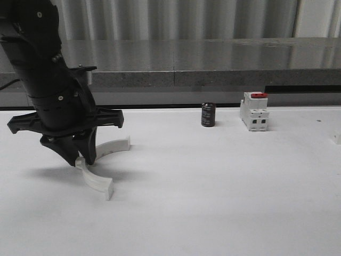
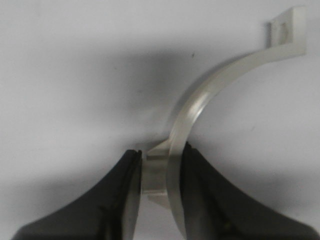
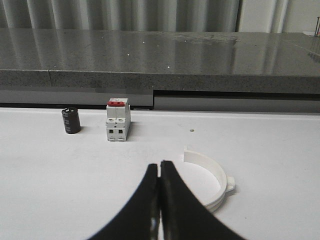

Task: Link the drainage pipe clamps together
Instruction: 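Carry the clamp half with the left gripper and set it down nearer the robot, then open the left gripper and lift it away from the clamp half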

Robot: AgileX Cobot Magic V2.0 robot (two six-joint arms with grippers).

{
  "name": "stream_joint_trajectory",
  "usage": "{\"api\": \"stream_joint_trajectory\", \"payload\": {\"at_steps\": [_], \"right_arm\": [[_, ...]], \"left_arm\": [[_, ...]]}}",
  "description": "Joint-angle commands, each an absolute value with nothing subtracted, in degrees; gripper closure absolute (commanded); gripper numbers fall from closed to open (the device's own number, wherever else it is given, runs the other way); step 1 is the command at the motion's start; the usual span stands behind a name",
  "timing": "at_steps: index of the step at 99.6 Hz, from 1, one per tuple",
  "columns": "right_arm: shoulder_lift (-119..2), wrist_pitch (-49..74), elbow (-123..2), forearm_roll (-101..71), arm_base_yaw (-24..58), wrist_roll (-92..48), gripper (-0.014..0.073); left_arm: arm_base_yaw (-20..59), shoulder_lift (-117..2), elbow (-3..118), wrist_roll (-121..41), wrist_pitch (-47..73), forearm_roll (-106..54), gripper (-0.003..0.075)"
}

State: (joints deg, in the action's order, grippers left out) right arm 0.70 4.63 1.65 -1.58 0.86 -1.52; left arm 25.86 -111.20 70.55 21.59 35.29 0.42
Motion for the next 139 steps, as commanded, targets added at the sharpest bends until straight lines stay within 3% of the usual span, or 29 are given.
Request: {"api": "stream_joint_trajectory", "payload": {"at_steps": [1,27,58,79,103,139], "right_arm": [[1.63,0.00,0.52,-1.80,0.95,-1.73,0.0660],[1.63,0.00,0.52,-1.80,0.95,-1.73,0.0660],[1.63,0.00,0.52,-1.80,0.95,-1.73,0.0660],[1.63,0.00,0.52,-1.80,0.95,-1.73,0.0660],[1.63,0.00,0.52,-1.80,0.95,-1.73,0.0660],[1.63,0.00,0.52,-1.80,0.95,-1.73,0.0660]], "left_arm": [[26.40,-108.59,71.92,22.17,33.37,0.38,0.0448],[26.40,-108.59,72.03,22.17,33.24,0.38,0.0224],[25.68,-100.61,71.92,22.17,28.89,3.77,0.0227],[20.57,-89.73,69.65,22.17,28.38,9.27,0.0227],[12.80,-72.86,56.32,21.63,21.89,11.42,0.0227],[7.12,-47.58,38.12,21.63,20.27,13.67,0.0227]]}}
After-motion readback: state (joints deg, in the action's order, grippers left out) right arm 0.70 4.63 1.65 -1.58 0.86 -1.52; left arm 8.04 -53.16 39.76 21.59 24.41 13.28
